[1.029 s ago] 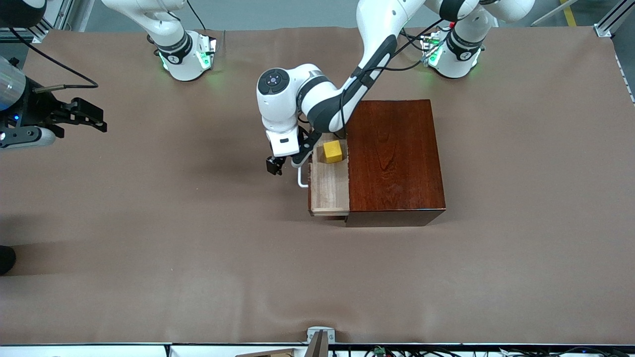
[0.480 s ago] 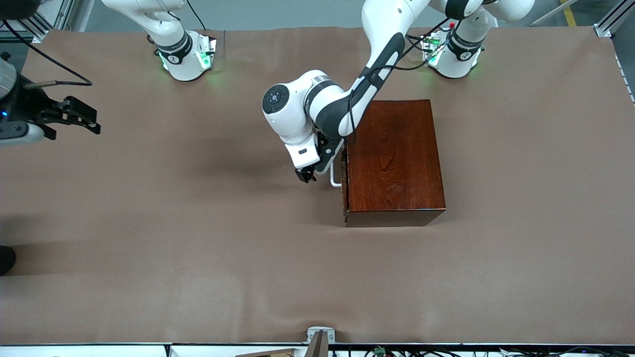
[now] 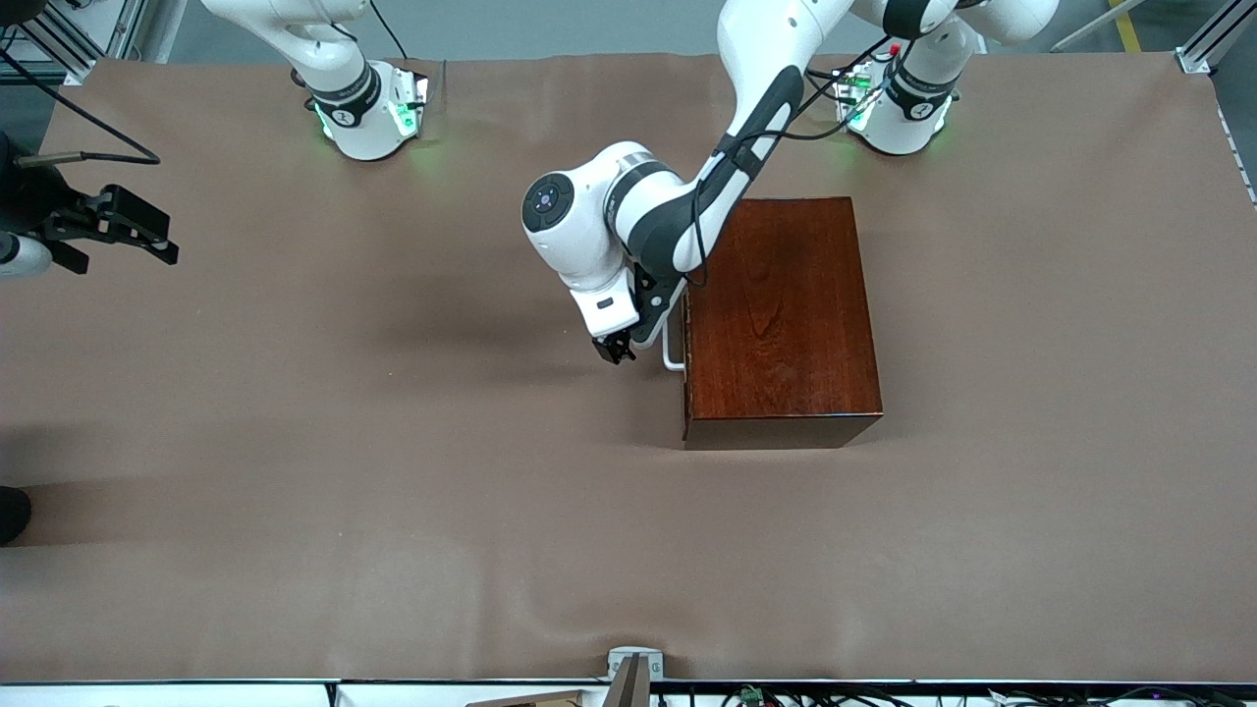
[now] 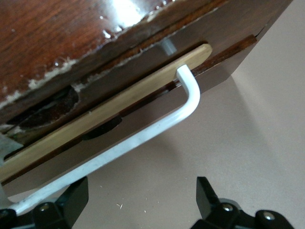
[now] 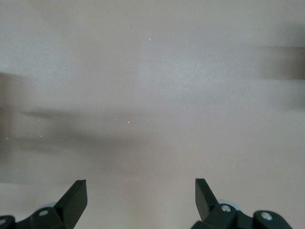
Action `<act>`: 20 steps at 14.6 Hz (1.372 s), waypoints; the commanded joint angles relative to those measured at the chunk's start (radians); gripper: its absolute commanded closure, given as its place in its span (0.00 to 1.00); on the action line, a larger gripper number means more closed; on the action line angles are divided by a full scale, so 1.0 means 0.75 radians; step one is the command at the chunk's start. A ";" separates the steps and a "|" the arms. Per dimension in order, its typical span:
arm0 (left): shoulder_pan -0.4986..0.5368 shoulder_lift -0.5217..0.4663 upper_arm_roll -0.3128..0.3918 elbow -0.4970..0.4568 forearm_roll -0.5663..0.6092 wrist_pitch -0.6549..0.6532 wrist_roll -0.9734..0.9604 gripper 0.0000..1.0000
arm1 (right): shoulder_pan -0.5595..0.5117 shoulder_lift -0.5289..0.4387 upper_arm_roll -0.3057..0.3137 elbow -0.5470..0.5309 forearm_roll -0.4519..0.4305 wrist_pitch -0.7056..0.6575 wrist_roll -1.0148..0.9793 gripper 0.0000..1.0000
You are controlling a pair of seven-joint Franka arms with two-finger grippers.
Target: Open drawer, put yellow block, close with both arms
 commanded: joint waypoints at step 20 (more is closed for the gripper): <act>0.571 -0.760 -0.026 -0.439 -0.058 -0.009 1.601 0.00 | -0.013 -0.010 0.022 0.000 0.011 -0.013 -0.001 0.00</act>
